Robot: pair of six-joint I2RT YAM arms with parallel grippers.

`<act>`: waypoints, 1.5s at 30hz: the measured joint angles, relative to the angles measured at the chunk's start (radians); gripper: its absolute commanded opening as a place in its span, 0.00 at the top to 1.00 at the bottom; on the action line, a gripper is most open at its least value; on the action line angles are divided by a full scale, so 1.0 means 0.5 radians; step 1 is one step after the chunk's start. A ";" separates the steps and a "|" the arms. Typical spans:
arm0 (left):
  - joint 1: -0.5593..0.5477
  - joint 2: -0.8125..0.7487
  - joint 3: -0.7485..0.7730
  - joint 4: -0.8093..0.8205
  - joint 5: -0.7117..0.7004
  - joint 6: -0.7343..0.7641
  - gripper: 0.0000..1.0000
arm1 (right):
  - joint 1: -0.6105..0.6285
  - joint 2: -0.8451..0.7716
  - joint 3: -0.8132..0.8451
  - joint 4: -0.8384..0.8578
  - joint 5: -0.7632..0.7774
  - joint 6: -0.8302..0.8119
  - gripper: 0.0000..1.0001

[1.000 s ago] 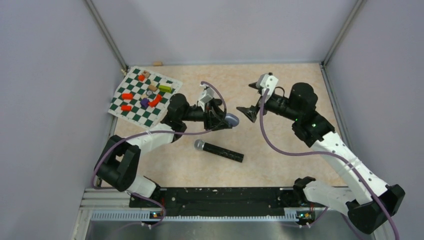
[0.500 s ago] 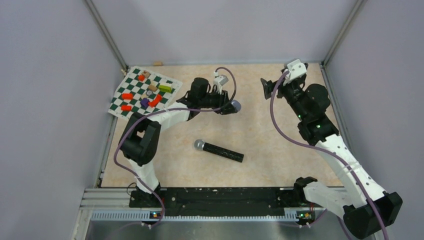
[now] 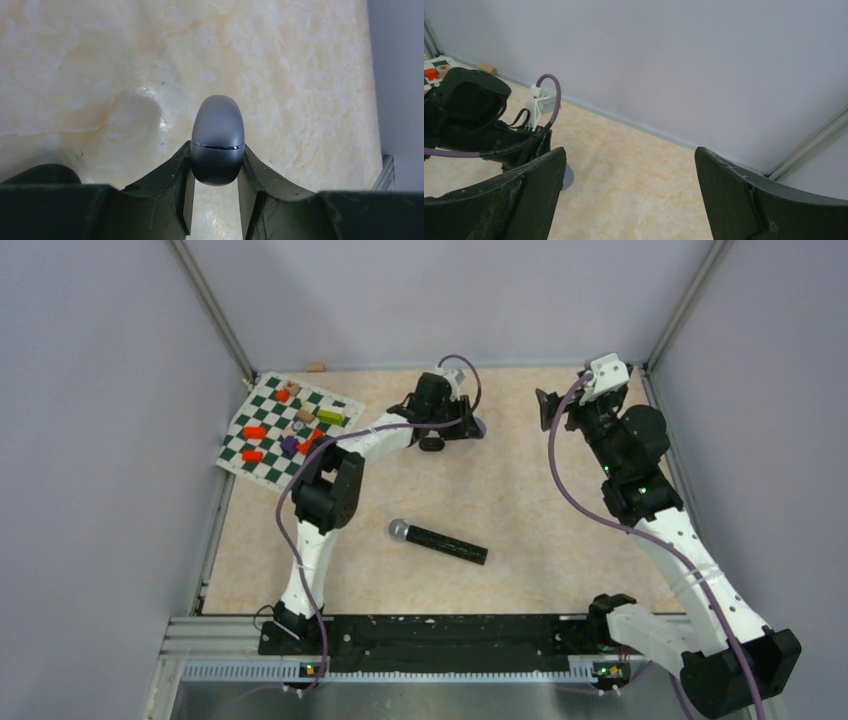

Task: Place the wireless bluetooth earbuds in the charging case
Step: Place the charging case at the center of the board.

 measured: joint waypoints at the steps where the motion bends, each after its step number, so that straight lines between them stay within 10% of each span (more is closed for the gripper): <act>1: -0.002 0.034 0.031 -0.034 -0.037 -0.022 0.93 | -0.004 0.000 0.000 0.000 -0.005 0.001 0.01; 28: -0.151 0.394 0.520 -0.556 -0.446 -0.172 0.76 | -0.022 0.000 0.000 -0.001 -0.043 0.023 0.01; 40: -0.168 0.433 0.583 -0.602 -0.492 -0.182 0.36 | -0.027 0.000 0.000 -0.001 -0.056 0.035 0.01; 45: -0.175 0.433 0.597 -0.603 -0.501 -0.193 0.34 | -0.028 0.000 0.000 -0.001 -0.067 0.035 0.01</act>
